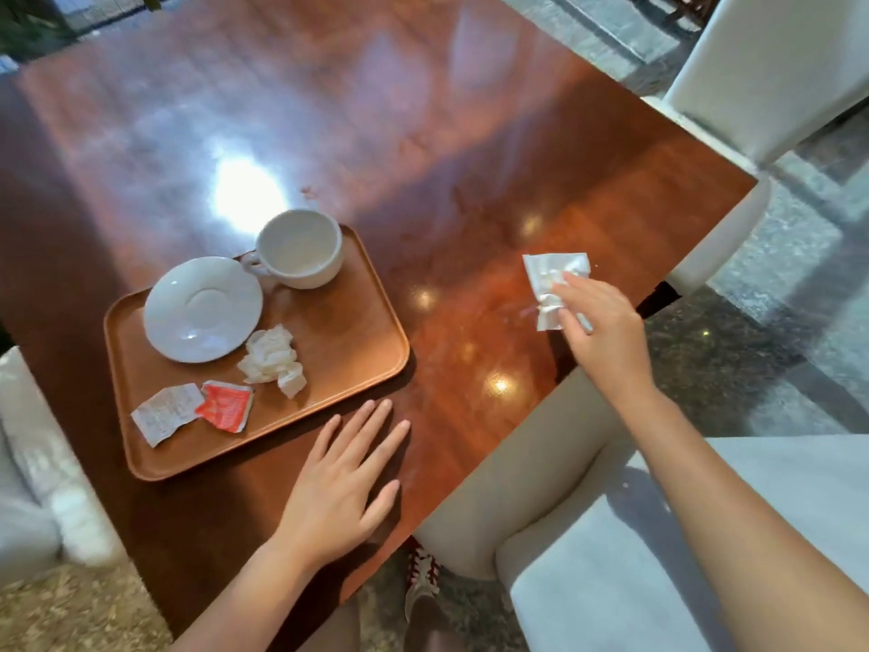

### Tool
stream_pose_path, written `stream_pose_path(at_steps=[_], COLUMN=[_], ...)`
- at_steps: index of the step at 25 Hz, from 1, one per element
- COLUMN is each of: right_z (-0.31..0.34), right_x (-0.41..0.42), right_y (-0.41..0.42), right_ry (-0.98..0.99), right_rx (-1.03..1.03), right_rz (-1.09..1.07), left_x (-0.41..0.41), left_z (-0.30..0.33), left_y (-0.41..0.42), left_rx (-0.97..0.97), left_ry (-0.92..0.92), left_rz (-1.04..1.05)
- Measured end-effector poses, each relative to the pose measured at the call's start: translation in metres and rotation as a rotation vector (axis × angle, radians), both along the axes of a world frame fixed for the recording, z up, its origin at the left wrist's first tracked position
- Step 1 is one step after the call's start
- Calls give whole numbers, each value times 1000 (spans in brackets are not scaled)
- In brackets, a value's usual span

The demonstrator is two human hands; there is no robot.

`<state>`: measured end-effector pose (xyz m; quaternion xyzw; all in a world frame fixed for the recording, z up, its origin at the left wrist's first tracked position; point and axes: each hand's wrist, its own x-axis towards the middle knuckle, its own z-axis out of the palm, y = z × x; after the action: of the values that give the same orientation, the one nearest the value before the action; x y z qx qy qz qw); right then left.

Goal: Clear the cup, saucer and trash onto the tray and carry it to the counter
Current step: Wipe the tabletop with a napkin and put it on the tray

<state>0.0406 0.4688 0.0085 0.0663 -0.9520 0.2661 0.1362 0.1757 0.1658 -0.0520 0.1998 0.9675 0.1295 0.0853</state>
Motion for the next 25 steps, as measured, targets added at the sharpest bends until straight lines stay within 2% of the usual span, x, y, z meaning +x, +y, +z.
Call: stream_pose_path(at_steps=[4,8,13,17,25], right_z=[-22,-34,-60,-64,-57], right_x=[-15,-24,-32,-34,-2], right_y=[46,41,21,22,-22], right_ry=[-333,-130,-414,-383,-379], right_rx=[284,258,362,366,380], right_rz=[44,-101,-11,31,340], left_x=[0,-1,-2,-2,-2], left_z=[2,4,8,6,5], left_y=[1,2,4,4,4], left_rx=[3,17,23,35,22], left_ry=[-11,-27,-39,-32,-17], left_rz=[1,11,26,27,16])
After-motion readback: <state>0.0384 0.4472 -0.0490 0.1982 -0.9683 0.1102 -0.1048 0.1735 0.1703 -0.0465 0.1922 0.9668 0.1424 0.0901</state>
